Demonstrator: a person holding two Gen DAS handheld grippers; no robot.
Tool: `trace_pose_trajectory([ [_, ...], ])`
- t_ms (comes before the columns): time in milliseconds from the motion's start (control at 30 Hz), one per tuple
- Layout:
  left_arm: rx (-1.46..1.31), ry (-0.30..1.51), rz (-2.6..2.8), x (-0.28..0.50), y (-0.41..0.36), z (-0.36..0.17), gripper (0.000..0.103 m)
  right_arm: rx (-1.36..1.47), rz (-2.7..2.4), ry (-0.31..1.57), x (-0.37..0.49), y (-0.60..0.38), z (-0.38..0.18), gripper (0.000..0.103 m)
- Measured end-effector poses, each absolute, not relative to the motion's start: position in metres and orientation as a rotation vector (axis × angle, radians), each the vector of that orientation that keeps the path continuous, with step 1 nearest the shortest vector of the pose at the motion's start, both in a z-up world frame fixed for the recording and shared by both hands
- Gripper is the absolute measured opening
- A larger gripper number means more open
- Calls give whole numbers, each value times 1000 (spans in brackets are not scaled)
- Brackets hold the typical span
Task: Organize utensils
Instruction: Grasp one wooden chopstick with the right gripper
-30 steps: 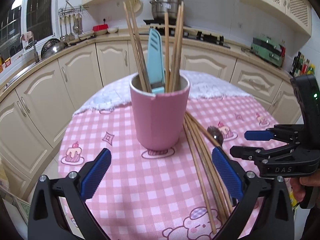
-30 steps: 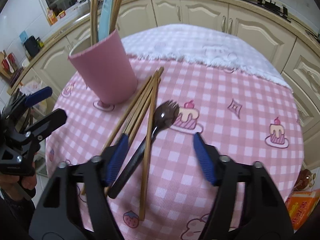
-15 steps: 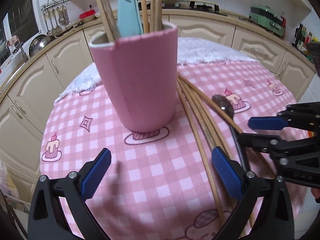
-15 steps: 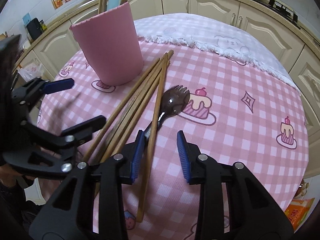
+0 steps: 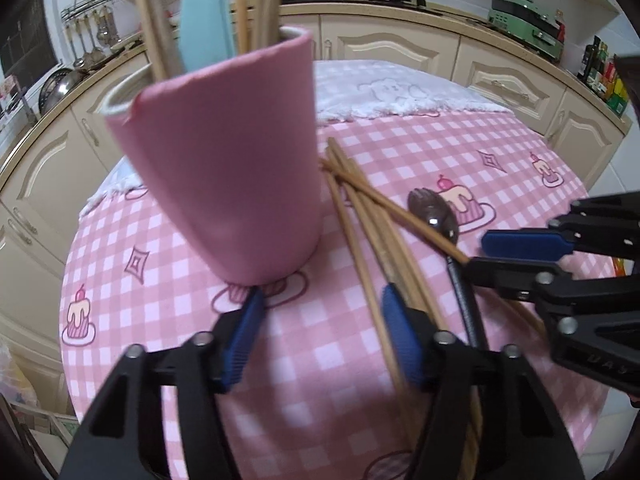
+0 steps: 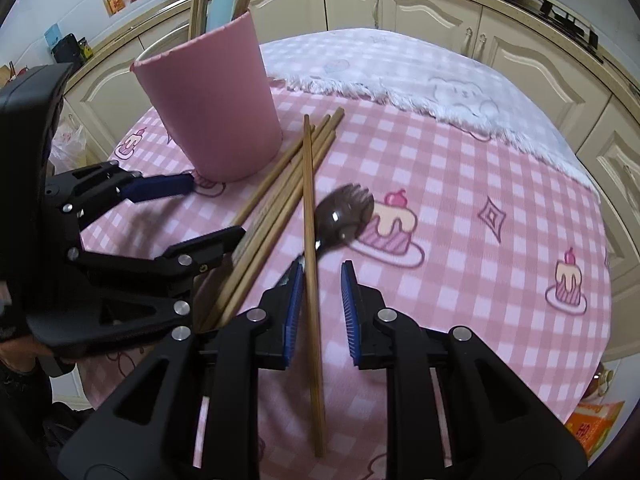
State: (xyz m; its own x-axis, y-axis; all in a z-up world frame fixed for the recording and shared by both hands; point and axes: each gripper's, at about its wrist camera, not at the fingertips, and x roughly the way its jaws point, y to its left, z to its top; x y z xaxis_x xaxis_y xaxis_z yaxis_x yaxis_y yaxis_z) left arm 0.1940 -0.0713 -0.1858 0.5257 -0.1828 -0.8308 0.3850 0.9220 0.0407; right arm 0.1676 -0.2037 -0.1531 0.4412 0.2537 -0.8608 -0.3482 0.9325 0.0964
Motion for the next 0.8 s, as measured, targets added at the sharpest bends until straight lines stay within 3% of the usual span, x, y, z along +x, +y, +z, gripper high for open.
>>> trace_pose_trajectory([
  [100,241,961,-373,197,-79,-185,35,-126,371,1063,172,-200,-154,20],
  [167,252,958,-396,195,-83,-184,17,-140,373,1066,169,-200,-154,13],
  [233,255,955,-407,192,-82,-185,9,-153,364,1077,164,-204,-157,9],
  [800,253,982,-435,206,-82,-184,6,-181,412,1132,184,-201,-158,7],
])
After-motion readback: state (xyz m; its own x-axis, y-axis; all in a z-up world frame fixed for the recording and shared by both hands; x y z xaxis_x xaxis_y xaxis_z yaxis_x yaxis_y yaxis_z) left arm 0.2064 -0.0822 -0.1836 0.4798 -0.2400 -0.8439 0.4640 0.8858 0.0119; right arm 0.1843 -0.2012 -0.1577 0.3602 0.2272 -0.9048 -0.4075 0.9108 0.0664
